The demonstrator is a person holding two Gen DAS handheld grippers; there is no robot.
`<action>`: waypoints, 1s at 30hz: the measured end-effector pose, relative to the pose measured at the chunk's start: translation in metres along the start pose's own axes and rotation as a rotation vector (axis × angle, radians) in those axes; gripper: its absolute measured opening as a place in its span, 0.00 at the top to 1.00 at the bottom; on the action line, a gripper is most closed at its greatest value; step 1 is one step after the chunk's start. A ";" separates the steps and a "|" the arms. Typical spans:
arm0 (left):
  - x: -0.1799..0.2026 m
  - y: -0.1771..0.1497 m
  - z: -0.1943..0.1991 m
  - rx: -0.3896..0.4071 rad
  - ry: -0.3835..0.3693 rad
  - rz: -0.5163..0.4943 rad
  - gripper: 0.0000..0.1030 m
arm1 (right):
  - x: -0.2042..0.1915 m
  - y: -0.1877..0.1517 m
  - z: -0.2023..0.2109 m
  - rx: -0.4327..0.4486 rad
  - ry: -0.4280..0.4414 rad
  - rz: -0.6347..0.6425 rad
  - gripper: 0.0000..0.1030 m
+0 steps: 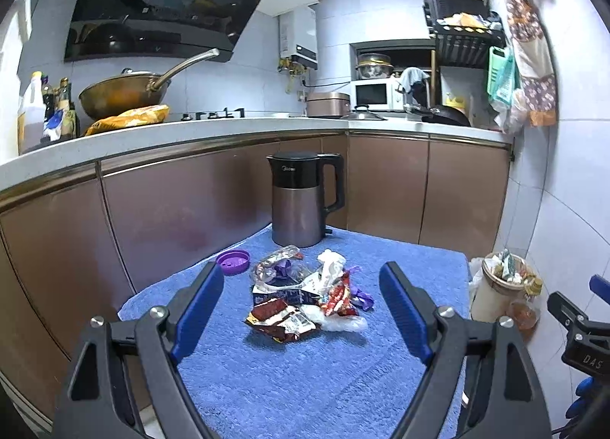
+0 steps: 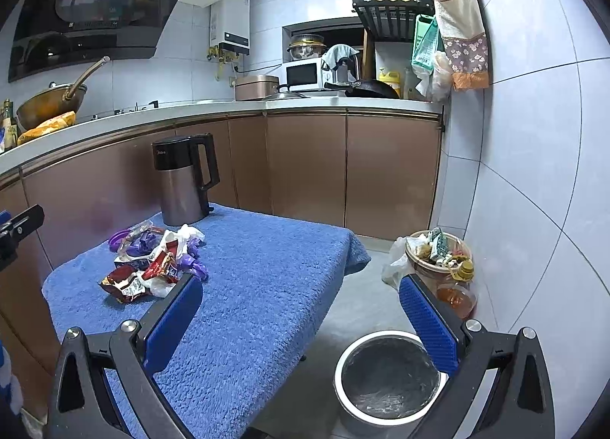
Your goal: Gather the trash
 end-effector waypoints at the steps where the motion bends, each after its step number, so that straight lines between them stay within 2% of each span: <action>1: -0.004 0.000 -0.002 0.002 0.008 0.011 0.19 | 0.000 0.000 -0.002 -0.001 0.004 -0.003 0.00; 4: -0.019 -0.003 -0.006 0.008 0.029 0.041 0.19 | -0.001 -0.001 -0.010 -0.009 0.016 -0.007 0.00; 10: -0.049 -0.018 -0.029 -0.042 0.046 0.092 0.19 | -0.012 -0.006 -0.038 -0.061 0.064 0.003 0.00; 13: -0.060 -0.032 -0.045 -0.090 0.035 0.107 0.19 | -0.022 -0.008 -0.054 -0.082 0.097 0.018 0.00; 19: -0.075 -0.067 -0.090 -0.226 -0.022 0.138 0.22 | -0.056 -0.011 -0.089 -0.151 0.217 0.046 0.00; 21: -0.079 -0.077 -0.108 -0.274 -0.051 0.152 0.26 | -0.072 -0.012 -0.101 -0.179 0.272 0.054 0.05; 23: -0.084 -0.088 -0.129 -0.329 -0.086 0.172 0.33 | -0.089 -0.012 -0.113 -0.207 0.323 0.063 0.18; 25: -0.085 -0.095 -0.148 -0.372 -0.109 0.182 0.39 | -0.111 -0.013 -0.129 -0.246 0.396 0.073 0.27; 30: -0.091 -0.114 -0.202 -0.480 -0.176 0.189 0.40 | -0.165 -0.019 -0.164 -0.337 0.537 0.095 0.38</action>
Point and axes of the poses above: each gripper's, at about its wrist camera, not at the fingertips, and z roughly against the way its jaws point, x to its right, y to its top, the point moved 9 cm from there along -z, roughly the way its jaws point, and after that the axes turned 4 degrees about -y, right-handed, at the moved point
